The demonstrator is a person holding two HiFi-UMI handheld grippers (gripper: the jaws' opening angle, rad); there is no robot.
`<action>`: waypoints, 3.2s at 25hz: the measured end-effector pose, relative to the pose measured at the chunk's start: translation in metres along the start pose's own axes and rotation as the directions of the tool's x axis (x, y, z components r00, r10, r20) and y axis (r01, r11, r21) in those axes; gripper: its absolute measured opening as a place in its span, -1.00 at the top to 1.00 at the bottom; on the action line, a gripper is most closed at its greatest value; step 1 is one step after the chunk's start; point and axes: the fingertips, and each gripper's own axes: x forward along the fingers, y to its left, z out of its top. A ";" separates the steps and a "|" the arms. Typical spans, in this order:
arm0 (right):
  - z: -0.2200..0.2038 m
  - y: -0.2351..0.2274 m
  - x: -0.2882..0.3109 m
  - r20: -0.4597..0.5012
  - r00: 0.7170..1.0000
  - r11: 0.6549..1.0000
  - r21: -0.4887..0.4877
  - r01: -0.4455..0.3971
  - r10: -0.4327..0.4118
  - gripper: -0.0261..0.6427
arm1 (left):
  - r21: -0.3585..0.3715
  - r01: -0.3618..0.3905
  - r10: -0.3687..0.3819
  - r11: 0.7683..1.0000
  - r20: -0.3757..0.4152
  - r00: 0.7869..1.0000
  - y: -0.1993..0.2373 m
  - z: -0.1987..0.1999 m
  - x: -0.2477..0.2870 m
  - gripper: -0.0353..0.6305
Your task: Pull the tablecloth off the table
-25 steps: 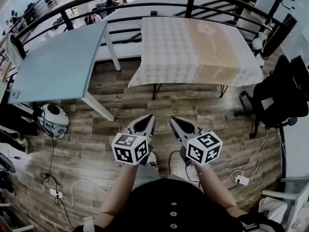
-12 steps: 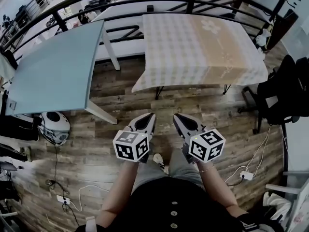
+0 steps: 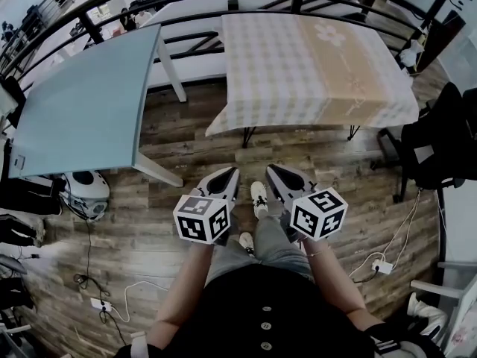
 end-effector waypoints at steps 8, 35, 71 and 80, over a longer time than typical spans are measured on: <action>0.003 -0.017 0.031 -0.035 0.999 1.000 0.012 -0.017 0.018 0.84 | -0.029 -0.025 0.024 0.999 -0.027 0.999 0.022 0.000 0.019 0.85; 0.035 -0.168 0.132 -0.143 0.990 0.985 0.172 0.022 0.003 0.84 | -0.101 -0.192 0.178 0.976 -0.130 0.975 0.123 0.032 0.153 0.85; -0.010 -0.264 0.191 -0.115 0.991 0.613 0.779 0.136 -0.074 0.20 | 0.209 -0.191 0.255 0.959 -0.346 0.903 0.211 -0.005 0.235 0.17; -0.005 -0.283 0.210 -0.018 0.993 0.462 0.884 0.069 -0.113 0.18 | 0.217 -0.119 0.199 0.969 -0.402 0.894 0.217 -0.015 0.254 0.18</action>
